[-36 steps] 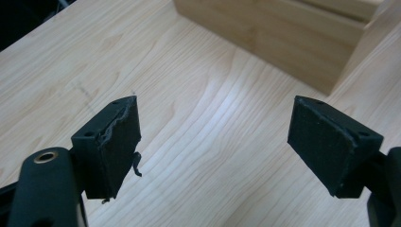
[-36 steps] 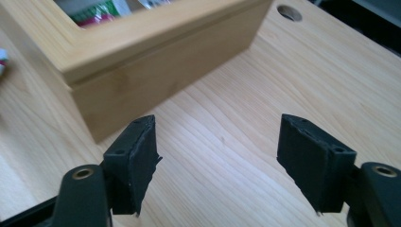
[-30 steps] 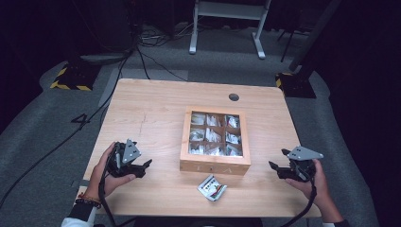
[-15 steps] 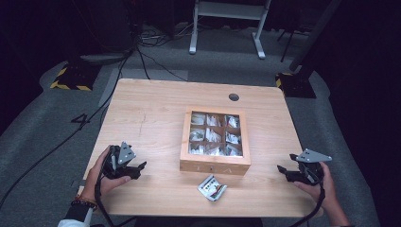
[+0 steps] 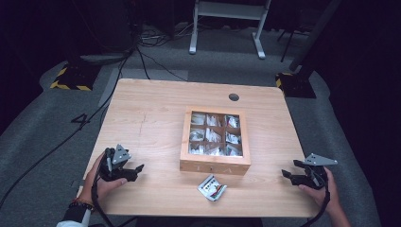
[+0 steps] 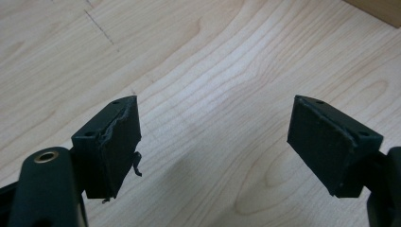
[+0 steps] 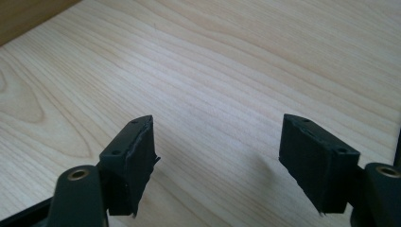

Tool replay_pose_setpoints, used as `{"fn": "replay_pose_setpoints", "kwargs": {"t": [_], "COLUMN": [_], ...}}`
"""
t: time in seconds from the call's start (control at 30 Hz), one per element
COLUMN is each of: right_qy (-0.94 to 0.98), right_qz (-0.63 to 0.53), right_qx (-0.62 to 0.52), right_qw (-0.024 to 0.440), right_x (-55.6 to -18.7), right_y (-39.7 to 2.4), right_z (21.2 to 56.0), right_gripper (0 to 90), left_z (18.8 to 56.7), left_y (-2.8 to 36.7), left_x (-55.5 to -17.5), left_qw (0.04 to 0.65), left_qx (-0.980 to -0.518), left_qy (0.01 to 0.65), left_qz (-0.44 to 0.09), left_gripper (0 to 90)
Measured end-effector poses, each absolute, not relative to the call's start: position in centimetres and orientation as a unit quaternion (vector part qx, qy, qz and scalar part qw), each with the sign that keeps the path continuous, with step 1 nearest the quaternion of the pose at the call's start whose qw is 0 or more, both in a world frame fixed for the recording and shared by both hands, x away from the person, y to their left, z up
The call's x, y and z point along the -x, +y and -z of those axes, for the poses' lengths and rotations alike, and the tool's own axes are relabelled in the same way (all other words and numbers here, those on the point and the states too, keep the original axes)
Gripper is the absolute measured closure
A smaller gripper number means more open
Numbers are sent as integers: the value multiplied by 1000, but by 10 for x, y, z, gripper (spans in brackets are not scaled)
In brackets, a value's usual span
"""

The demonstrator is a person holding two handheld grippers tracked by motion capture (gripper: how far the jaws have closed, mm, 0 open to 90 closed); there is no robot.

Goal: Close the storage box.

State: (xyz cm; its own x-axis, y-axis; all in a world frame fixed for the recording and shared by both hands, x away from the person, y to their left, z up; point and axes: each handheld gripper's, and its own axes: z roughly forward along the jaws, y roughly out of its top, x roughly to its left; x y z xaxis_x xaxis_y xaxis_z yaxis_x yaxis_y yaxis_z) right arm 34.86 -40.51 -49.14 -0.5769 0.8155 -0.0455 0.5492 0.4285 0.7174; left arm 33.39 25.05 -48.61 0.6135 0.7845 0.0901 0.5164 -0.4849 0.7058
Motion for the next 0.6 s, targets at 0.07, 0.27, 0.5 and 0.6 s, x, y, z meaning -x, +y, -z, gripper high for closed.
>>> {"fn": "replay_pose_setpoints", "kwargs": {"t": [0.07, 0.27, 0.5, 0.6], "right_qy": [820, 810, 804, 803], "right_qz": [-340, -354, -361, -360], "right_qx": [-418, -427, -431, -432], "right_qw": [194, 188, 195, 196], "right_x": [-348, -347, -345, -345], "right_y": [-407, -413, -414, -414], "right_z": [495, 501, 503, 503], "right_gripper": [280, 282, 267, 265], "left_z": [489, 498, 505, 505], "left_y": [253, 259, 263, 263], "left_x": [-335, -339, -340, -340], "left_qw": [329, 328, 341, 342], "left_qx": [-837, -837, -833, -831], "left_qy": [392, 403, 407, 410], "left_qz": [-196, -171, -154, -155], "left_gripper": [187, 193, 184, 183]}}
